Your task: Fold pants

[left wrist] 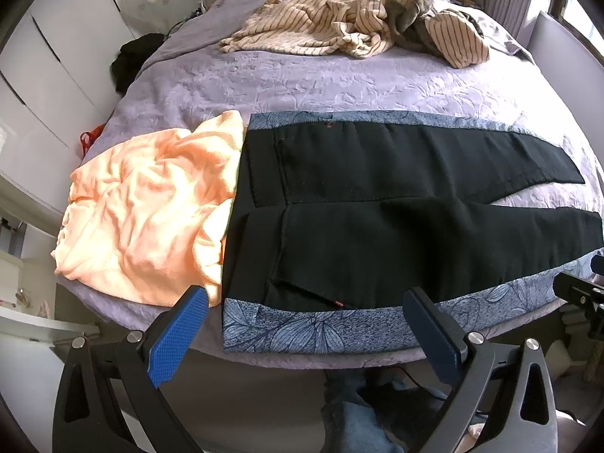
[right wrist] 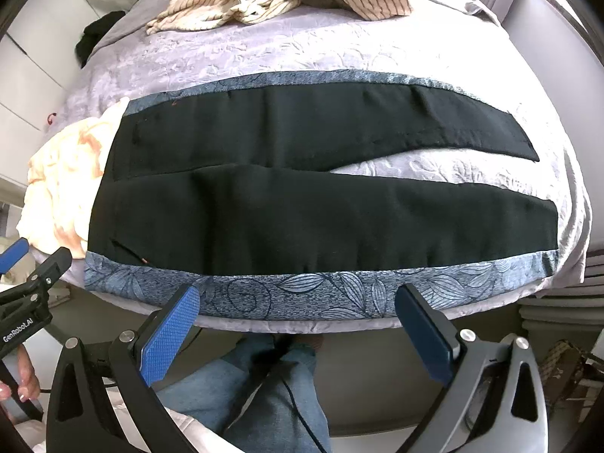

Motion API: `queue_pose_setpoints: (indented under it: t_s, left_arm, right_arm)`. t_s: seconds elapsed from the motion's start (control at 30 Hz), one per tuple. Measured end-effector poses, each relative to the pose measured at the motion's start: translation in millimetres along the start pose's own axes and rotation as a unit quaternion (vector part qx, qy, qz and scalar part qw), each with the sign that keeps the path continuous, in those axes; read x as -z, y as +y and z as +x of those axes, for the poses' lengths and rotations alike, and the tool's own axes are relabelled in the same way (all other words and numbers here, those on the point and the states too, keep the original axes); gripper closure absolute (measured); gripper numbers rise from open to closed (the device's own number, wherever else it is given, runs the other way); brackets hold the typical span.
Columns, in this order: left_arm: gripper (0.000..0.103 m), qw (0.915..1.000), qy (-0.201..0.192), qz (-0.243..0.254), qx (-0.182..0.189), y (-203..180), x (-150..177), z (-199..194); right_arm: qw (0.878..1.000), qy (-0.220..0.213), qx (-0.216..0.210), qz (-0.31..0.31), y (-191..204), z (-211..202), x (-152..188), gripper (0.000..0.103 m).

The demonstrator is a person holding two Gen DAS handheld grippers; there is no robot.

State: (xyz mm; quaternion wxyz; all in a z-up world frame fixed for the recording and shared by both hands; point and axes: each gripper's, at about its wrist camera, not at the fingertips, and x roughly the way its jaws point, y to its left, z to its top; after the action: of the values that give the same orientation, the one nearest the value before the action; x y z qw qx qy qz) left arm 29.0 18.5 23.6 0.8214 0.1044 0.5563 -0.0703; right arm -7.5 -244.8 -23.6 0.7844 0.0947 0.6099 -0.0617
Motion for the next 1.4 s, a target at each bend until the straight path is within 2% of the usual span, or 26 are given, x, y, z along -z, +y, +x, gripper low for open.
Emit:
queue_pose_setpoints:
  t_s: [1.4]
  left_arm:
    - [0.0,0.9999,0.001,-0.015,-0.008,-1.4,4.7,0.8]
  right_arm:
    - [1.0,0.002,0.001,-0.014,2.0,-1.2,1.3,0.0]
